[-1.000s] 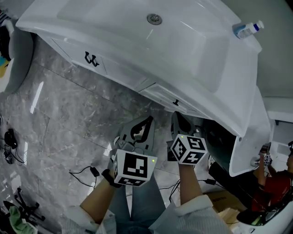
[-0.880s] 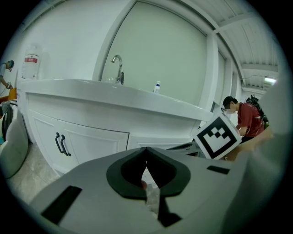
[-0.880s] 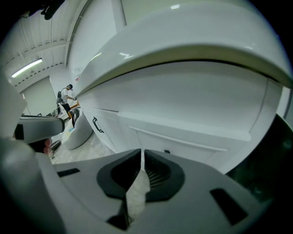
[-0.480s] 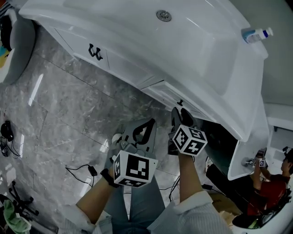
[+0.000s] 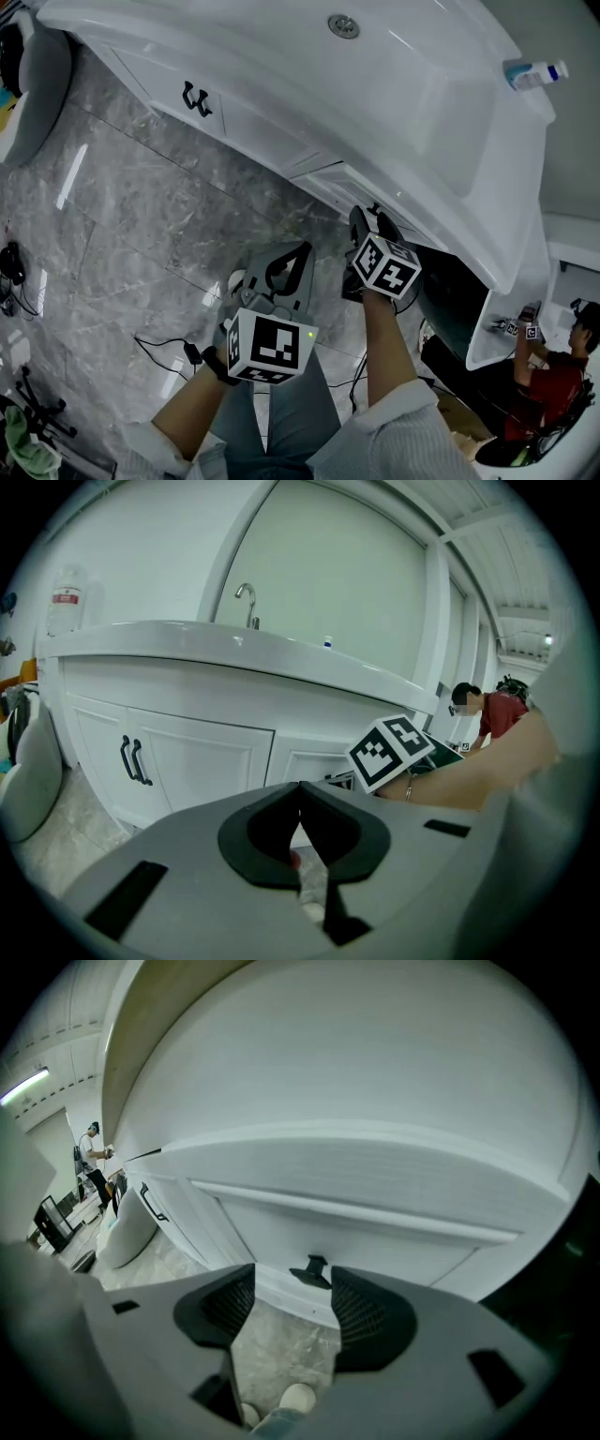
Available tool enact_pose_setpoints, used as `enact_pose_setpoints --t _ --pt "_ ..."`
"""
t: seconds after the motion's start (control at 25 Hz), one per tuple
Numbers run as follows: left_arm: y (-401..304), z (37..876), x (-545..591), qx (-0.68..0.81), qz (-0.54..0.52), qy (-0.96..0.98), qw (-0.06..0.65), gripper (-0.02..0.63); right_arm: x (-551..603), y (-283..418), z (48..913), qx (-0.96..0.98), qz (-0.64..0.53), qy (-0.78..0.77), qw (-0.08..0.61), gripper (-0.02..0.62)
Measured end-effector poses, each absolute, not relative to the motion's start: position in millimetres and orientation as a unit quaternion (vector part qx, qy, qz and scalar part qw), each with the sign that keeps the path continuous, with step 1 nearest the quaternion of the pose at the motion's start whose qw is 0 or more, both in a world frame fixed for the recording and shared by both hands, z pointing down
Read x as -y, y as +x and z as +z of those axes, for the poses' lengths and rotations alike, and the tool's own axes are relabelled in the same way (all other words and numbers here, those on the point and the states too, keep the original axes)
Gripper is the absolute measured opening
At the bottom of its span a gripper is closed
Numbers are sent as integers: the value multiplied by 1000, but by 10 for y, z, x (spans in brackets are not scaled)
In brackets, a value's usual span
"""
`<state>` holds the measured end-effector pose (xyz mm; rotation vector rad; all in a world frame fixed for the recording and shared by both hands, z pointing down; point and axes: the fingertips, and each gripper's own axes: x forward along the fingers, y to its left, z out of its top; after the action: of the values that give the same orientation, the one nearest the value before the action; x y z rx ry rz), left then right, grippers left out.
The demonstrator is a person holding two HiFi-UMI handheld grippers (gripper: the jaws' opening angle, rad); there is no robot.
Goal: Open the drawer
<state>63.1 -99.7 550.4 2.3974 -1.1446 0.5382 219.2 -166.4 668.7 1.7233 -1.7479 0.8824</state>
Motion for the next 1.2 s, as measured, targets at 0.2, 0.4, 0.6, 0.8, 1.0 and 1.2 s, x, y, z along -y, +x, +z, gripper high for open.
enact_pose_setpoints --t 0.2,0.4,0.6,0.8,1.0,1.2 --pt "586 5551 976 416 195 861 220 17 1733 2241 6740 632 338 648 258 244" --pt "530 5616 961 420 201 857 219 17 1784 2284 6791 614 345 660 263 222" --pt "503 5654 962 423 204 855 219 17 1768 2394 6840 576 369 692 233 155" --pt "479 5653 986 424 201 854 223 17 1778 2421 6860 562 358 706 240 152" --pt "448 5675 1040 429 196 851 230 17 1786 2408 6898 559 351 703 266 144" --pt "452 5683 1080 436 193 847 236 17 1773 2399 6877 568 344 699 263 138"
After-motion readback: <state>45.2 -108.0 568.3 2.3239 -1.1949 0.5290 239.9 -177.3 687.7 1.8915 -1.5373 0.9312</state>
